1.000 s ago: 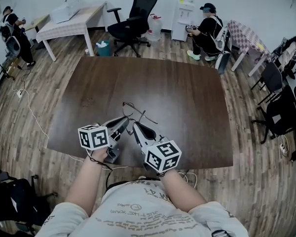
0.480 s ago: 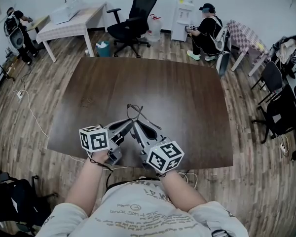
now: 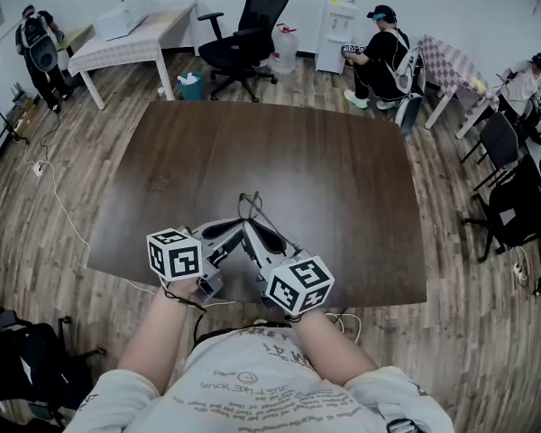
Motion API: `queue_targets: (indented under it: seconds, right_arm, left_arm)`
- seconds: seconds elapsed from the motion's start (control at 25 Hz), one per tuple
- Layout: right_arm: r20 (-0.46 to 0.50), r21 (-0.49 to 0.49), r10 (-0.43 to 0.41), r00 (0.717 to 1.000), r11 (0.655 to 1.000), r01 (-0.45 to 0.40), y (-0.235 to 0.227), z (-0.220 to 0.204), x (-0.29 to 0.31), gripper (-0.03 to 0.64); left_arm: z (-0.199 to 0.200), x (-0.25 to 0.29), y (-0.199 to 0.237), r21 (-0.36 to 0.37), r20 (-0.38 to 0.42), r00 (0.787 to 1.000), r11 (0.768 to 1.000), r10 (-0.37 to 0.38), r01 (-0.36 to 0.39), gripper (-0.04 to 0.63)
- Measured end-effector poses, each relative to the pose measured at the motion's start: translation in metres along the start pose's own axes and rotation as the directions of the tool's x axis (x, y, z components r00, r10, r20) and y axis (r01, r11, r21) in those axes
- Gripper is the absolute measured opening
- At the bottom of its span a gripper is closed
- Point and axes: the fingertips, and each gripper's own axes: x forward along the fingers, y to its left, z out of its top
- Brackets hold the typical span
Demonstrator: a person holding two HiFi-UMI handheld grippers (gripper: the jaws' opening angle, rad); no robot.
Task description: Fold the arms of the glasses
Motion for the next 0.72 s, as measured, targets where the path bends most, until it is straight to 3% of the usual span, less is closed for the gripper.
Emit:
queue_targets:
  seconds: [0.24,0.44,0.56,0.72]
  right_arm:
    - [0.016,-0.027,-0.012,1.000,1.000,0.013,0.003,0.000,-0.001,0.021]
    - [0.047,-0.075,-0.008,0.999,0.997,0.012,0.010,0.004,-0.004,0.024]
    - [0.048,-0.089,0.021,0.999,0.996,-0.017,0.015,0.004,-0.006,0.139]
    - [0.045,-0.097,0.022,0.999,0.995,-0.017,0.012,0.004,-0.011,0.149]
  left_arm:
    - [-0.001,-0.003,-0.001,0.001,0.006,1.000,1.000,0.002,-0.002,0.032]
    - [0.004,-0.004,-0.004,-0.055,0.048,0.999,0.998,-0.008,0.011,0.032]
    - [0.006,-0.006,0.000,-0.068,0.071,0.997,0.998,0.015,-0.010,0.032]
    - [0.010,-0.013,0.008,-0.065,0.089,0.994,0.997,0.058,-0.052,0.032]
